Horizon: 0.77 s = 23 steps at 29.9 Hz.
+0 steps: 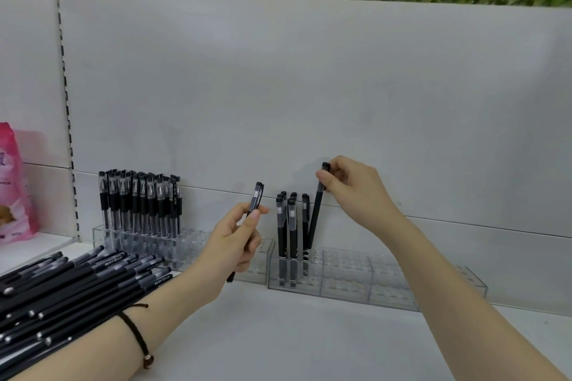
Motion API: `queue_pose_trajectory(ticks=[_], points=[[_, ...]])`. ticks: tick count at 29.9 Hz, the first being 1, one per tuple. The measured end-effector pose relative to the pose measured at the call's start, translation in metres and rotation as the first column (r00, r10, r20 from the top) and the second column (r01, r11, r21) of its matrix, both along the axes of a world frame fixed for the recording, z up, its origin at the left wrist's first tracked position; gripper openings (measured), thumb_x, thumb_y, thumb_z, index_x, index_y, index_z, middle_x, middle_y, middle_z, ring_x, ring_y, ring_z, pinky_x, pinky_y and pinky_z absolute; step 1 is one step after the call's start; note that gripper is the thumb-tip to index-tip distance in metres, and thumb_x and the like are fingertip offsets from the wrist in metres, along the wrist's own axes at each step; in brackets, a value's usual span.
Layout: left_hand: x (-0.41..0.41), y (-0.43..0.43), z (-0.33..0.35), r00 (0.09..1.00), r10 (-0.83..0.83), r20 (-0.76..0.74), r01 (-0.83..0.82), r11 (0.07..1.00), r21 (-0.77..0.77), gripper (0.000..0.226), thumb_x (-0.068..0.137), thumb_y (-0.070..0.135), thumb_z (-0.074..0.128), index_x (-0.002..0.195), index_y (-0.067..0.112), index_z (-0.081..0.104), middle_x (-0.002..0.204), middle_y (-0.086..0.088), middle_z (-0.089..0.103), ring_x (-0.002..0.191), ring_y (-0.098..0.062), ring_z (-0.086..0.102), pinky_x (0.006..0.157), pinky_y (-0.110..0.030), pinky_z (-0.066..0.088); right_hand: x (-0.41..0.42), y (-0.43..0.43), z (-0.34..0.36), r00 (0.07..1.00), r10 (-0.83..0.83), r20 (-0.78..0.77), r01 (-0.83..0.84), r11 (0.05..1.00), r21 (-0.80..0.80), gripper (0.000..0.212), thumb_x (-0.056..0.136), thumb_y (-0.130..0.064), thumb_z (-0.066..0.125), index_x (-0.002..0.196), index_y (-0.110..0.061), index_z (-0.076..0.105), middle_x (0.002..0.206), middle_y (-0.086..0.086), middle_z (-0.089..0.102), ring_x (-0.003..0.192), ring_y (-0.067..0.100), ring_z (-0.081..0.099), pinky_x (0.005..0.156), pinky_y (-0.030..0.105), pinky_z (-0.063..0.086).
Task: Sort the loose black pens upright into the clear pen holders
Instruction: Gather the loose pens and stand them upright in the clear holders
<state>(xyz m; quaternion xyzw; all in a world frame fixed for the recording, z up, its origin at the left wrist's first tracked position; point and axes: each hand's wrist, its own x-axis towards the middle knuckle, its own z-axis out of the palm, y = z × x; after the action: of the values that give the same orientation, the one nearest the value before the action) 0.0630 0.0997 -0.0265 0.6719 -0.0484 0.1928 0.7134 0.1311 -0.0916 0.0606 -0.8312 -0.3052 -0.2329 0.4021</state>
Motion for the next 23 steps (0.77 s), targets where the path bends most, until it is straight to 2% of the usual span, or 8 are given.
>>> queue_pose_trajectory(ticks=[5, 8, 10, 12, 15, 17, 20, 23], points=[[0.000, -0.001, 0.001, 1.000, -0.003, -0.018, 0.003, 1.000, 0.003, 0.018, 0.102, 0.027, 0.043, 0.107, 0.018, 0.058, 0.053, 0.003, 0.036, 0.039, -0.007, 0.020, 0.038, -0.014, 0.017, 0.001, -0.001, 0.002, 1.000, 0.006, 0.008, -0.006, 0.999, -0.035, 0.021, 0.095, -0.029, 0.057, 0.089, -0.010, 0.065, 0.081, 0.000, 0.070, 0.084, 0.019, 0.064, 0.081, 0.037, 0.050], [0.002, -0.001, 0.001, 0.998, 0.009, -0.055, -0.011, 0.999, -0.047, 0.018, 0.103, 0.023, 0.040, 0.103, 0.012, 0.054, 0.051, 0.002, 0.039, 0.039, -0.008, 0.021, 0.037, -0.014, 0.017, 0.002, -0.001, 0.000, 1.000, 0.029, -0.012, -0.029, 0.998, -0.055, 0.019, 0.093, -0.029, 0.059, 0.087, -0.012, 0.065, 0.078, -0.001, 0.071, 0.083, 0.017, 0.067, 0.082, 0.038, 0.052], [0.004, -0.001, 0.003, 0.997, -0.028, -0.075, 0.018, 0.990, -0.137, 0.015, 0.101, 0.012, 0.034, 0.097, 0.009, 0.048, 0.050, 0.000, 0.040, 0.037, -0.009, 0.023, 0.037, -0.014, 0.017, 0.003, 0.000, -0.003, 0.998, 0.044, -0.055, -0.051, 0.990, -0.131, 0.020, 0.091, -0.031, 0.062, 0.085, -0.013, 0.065, 0.077, -0.001, 0.072, 0.081, 0.017, 0.068, 0.080, 0.039, 0.054], [0.003, -0.002, 0.006, 0.996, -0.050, -0.072, 0.037, 0.986, -0.163, 0.017, 0.096, 0.005, 0.029, 0.096, 0.009, 0.045, 0.051, -0.003, 0.042, 0.038, -0.011, 0.026, 0.037, -0.016, 0.017, 0.002, 0.001, -0.007, 0.995, 0.030, -0.100, -0.058, 0.957, -0.285, 0.024, 0.088, -0.034, 0.066, 0.081, -0.011, 0.068, 0.074, -0.001, 0.072, 0.076, 0.018, 0.067, 0.072, 0.035, 0.051], [-0.003, -0.005, 0.005, 0.998, -0.064, -0.014, 0.063, 0.996, -0.070, 0.018, 0.102, 0.010, 0.032, 0.105, 0.013, 0.050, 0.056, -0.004, 0.047, 0.041, -0.013, 0.032, 0.039, -0.018, 0.022, 0.001, 0.001, -0.008, 0.990, -0.007, -0.140, -0.050, 0.915, -0.401, 0.036, 0.082, -0.046, 0.069, 0.072, -0.011, 0.069, 0.067, -0.001, 0.071, 0.064, 0.016, 0.061, 0.061, 0.031, 0.048], [-0.007, -0.005, 0.003, 0.995, -0.097, 0.017, 0.096, 0.995, 0.020, 0.017, 0.104, 0.022, 0.039, 0.110, 0.024, 0.054, 0.058, -0.003, 0.047, 0.043, -0.013, 0.031, 0.042, -0.019, 0.022, -0.001, -0.001, -0.006, 0.991, -0.085, -0.099, 0.035, 0.903, -0.428, 0.044, 0.079, -0.060, 0.064, 0.072, -0.017, 0.071, 0.068, -0.002, 0.070, 0.067, 0.015, 0.064, 0.064, 0.033, 0.050], [-0.008, -0.006, 0.000, 0.990, -0.137, 0.008, 0.136, 0.983, 0.122, 0.016, 0.101, 0.031, 0.043, 0.106, 0.031, 0.058, 0.058, -0.001, 0.042, 0.046, -0.013, 0.022, 0.044, -0.020, 0.017, -0.008, 0.001, -0.001, 0.995, -0.093, -0.045, 0.080, 0.968, -0.237, 0.047, 0.084, -0.061, 0.057, 0.073, -0.017, 0.069, 0.069, 0.000, 0.069, 0.070, 0.016, 0.064, 0.069, 0.036, 0.052], [-0.008, -0.008, -0.002, 0.986, -0.164, 0.003, 0.161, 0.971, 0.176, 0.016, 0.101, 0.030, 0.043, 0.096, 0.024, 0.057, 0.059, -0.001, 0.039, 0.047, -0.012, 0.021, 0.045, -0.020, 0.018, -0.019, 0.005, 0.006, 0.971, 0.169, -0.168, -0.173, 0.985, -0.014, 0.028, 0.085, -0.043, 0.068, 0.081, -0.015, 0.073, 0.069, 0.002, 0.068, 0.057, 0.006, 0.057, 0.058, 0.021, 0.045]])
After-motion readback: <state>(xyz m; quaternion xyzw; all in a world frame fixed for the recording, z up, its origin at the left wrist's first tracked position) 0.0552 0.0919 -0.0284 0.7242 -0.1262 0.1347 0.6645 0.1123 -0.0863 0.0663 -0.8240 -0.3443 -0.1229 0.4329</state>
